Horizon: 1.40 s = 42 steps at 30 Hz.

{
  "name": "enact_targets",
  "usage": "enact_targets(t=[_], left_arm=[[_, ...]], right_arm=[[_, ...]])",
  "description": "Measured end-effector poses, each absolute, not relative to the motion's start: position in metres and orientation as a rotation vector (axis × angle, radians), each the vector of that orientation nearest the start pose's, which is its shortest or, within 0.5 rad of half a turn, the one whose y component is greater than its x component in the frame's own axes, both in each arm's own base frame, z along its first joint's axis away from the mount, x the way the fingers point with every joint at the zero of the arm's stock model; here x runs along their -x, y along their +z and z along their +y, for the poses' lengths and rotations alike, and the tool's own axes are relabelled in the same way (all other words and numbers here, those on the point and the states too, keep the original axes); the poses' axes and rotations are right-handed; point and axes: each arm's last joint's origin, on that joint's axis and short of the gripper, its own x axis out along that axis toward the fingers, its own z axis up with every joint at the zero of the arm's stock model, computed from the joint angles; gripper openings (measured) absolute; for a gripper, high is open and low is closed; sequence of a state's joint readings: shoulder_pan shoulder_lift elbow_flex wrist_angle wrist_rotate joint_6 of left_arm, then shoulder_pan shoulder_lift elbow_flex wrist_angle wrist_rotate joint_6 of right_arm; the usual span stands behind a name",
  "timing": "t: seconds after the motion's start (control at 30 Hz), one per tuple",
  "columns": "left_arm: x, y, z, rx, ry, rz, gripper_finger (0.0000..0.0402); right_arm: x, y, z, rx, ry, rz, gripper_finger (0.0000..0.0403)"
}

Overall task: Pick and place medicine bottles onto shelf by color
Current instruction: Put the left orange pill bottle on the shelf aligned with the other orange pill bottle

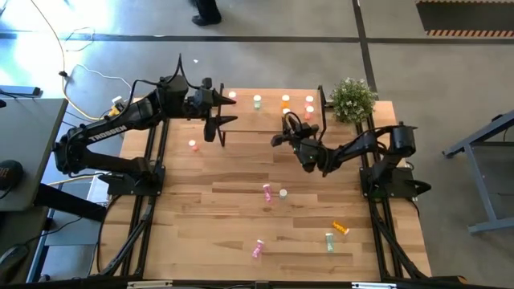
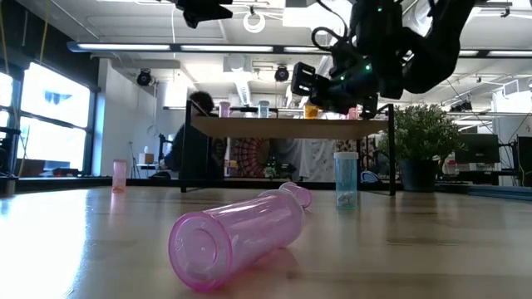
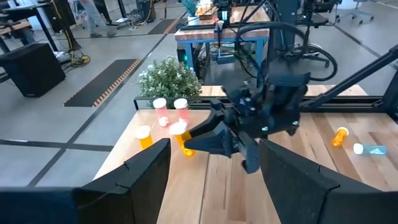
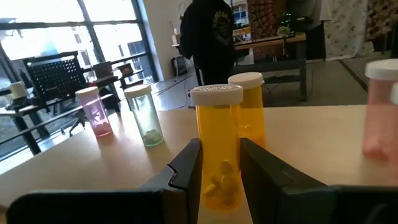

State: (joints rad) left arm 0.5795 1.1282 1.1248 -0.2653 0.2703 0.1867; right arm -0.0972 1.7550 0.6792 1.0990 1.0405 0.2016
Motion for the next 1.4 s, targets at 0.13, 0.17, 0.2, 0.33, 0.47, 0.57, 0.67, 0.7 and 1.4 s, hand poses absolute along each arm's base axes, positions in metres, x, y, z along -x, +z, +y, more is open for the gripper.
enact_targets(t=[0.13,0.17,0.2,0.33,0.47,0.57,0.67,0.7,1.4], left_arm=[[-0.207,0.376,0.13,-0.071,0.296,0.274,0.0234],[-0.207,0.376,0.131,-0.071,0.3,0.274,0.0234],[-0.206,0.376,0.131,-0.071,0.302,0.274,0.0234],[-0.206,0.376,0.132,-0.07,0.307,0.275,0.0234],[-0.206,0.376,0.132,-0.07,0.306,0.275,0.0234],[-0.206,0.376,0.132,-0.07,0.307,0.275,0.0234],[-0.206,0.376,0.132,-0.07,0.307,0.275,0.0234],[-0.206,0.376,0.132,-0.07,0.307,0.274,0.0234],[-0.206,0.376,0.132,-0.07,0.307,0.274,0.0234]], right_arm=[[-0.316,0.175,-0.068,-0.169,-1.099,-0.097,0.0083],[-0.315,0.175,-0.07,-0.166,-1.1,-0.091,0.0083],[-0.315,0.175,-0.072,-0.163,-1.102,-0.086,0.0083],[-0.314,0.173,-0.074,-0.152,-1.116,-0.067,0.0083],[-0.314,0.173,-0.074,-0.141,-1.155,-0.062,0.0086],[-0.313,0.173,-0.074,-0.142,-1.171,-0.065,0.0098],[-0.313,0.173,-0.074,-0.152,-1.17,-0.072,0.0116],[-0.313,0.173,-0.074,-0.154,-1.17,-0.073,0.0123],[-0.314,0.178,-0.057,-0.188,-1.147,-0.104,0.0179]])
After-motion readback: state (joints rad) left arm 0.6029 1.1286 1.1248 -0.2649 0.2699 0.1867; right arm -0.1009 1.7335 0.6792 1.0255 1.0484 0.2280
